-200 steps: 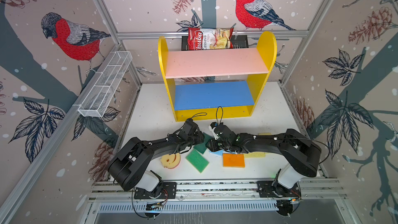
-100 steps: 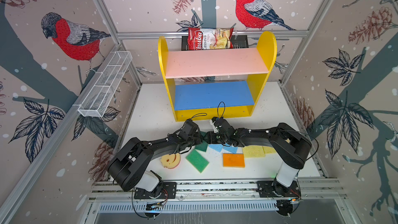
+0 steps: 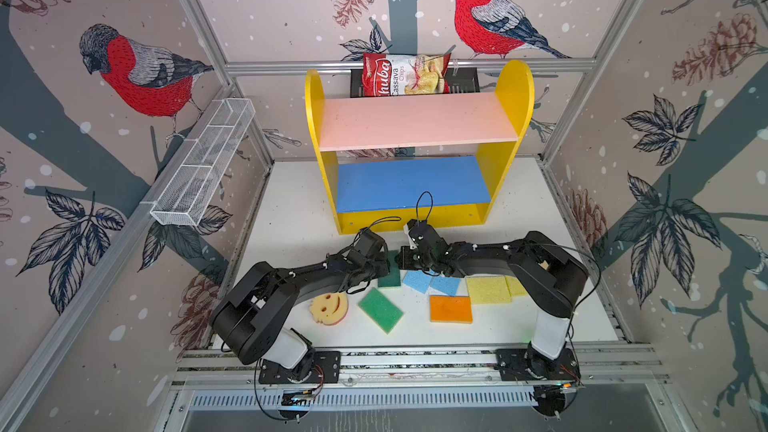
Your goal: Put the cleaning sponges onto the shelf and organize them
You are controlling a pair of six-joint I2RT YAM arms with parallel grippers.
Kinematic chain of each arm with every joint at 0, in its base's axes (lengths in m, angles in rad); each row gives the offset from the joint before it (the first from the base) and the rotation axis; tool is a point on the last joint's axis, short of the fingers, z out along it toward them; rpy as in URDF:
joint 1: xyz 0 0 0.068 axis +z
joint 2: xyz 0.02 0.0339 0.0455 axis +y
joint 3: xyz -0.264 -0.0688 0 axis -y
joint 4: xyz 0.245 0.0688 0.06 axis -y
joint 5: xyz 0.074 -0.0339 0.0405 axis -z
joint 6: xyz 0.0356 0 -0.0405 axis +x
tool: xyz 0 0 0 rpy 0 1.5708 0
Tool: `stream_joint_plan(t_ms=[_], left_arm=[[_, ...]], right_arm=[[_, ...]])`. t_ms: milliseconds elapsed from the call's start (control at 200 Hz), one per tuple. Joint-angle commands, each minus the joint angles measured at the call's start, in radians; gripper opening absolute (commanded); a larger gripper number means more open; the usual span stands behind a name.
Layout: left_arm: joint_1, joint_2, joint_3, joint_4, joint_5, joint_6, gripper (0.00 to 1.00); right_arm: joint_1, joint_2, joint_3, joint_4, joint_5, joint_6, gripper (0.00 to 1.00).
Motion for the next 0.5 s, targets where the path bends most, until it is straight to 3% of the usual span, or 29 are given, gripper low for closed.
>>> stream_joint_plan(t_ms=[0, 85, 265, 415, 495], left_arm=[[0.002, -0.024, 0.015, 0.011, -0.036, 0.004, 0.44], [0.003, -0.06, 0.014, -0.011, -0.082, 0.004, 0.52], [0.022, -0.134, 0.02, -0.094, -0.204, -0.012, 0.57], [0.04, -0.189, -0.002, -0.138, -0.263, -0.017, 0.59], [0.05, -0.218, -0.027, -0.142, -0.266, -0.026, 0.53]], right_arm=[[0.001, 0.006, 0.008, 0.047, -0.013, -0.005, 0.02], [-0.001, 0.007, 0.008, 0.068, 0.008, -0.003, 0.01], [0.001, 0.003, 0.011, 0.111, 0.07, -0.003, 0.0], [0.017, 0.003, 0.021, 0.147, 0.143, -0.031, 0.0], [0.03, 0.013, 0.038, 0.153, 0.196, -0.054, 0.0]])
